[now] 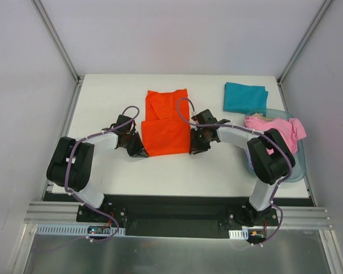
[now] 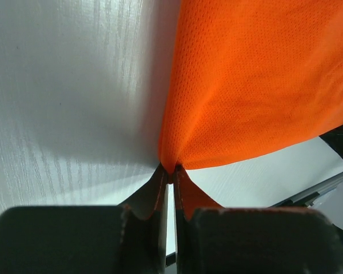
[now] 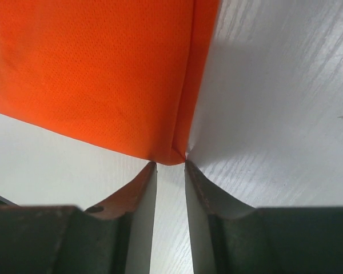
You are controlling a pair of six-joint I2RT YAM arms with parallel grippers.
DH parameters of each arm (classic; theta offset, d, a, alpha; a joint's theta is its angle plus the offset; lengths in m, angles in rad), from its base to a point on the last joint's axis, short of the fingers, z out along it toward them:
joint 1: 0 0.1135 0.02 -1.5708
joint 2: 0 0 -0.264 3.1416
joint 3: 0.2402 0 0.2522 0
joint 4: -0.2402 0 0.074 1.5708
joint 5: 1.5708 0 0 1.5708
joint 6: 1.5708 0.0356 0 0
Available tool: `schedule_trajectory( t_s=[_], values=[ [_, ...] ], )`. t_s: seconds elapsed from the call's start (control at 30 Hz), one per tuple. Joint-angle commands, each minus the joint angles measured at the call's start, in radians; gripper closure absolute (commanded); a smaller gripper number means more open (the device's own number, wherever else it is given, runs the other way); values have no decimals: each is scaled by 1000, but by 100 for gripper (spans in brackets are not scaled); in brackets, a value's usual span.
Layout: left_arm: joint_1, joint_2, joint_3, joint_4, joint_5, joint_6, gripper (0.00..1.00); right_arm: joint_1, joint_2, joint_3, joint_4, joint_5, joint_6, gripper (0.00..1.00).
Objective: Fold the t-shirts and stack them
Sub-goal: Grab one side of the 2/3 rectangular tshirt with both arms, then fold the long partially folded tshirt into a neat square
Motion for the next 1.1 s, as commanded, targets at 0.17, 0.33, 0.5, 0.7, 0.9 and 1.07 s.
schedule_trajectory(
  t_s=[0.17, 0.33, 0.5, 0.7, 0.9, 1.07],
  values=[
    [3, -20, 5, -9, -70, 60, 100, 2, 57, 74, 37, -51, -8, 75],
    [3, -23, 5, -9, -69, 71, 100, 0, 61, 85, 44, -78, -11, 88],
    [3, -113, -55, -18, -52, 49, 100, 14, -23, 27, 20, -122, -56, 99],
    [-6, -345, -168, -154, -10, 3, 100, 66, -173, -107, -80, -195, -21, 99],
    [-31, -750, -164, -432, -27, 14, 100, 144, -435, -173, -268, -305, 15, 99],
    [-35, -865, -26, -481, 52, 47, 100, 152, -576, -119, -359, -424, 27, 99]
  ],
)
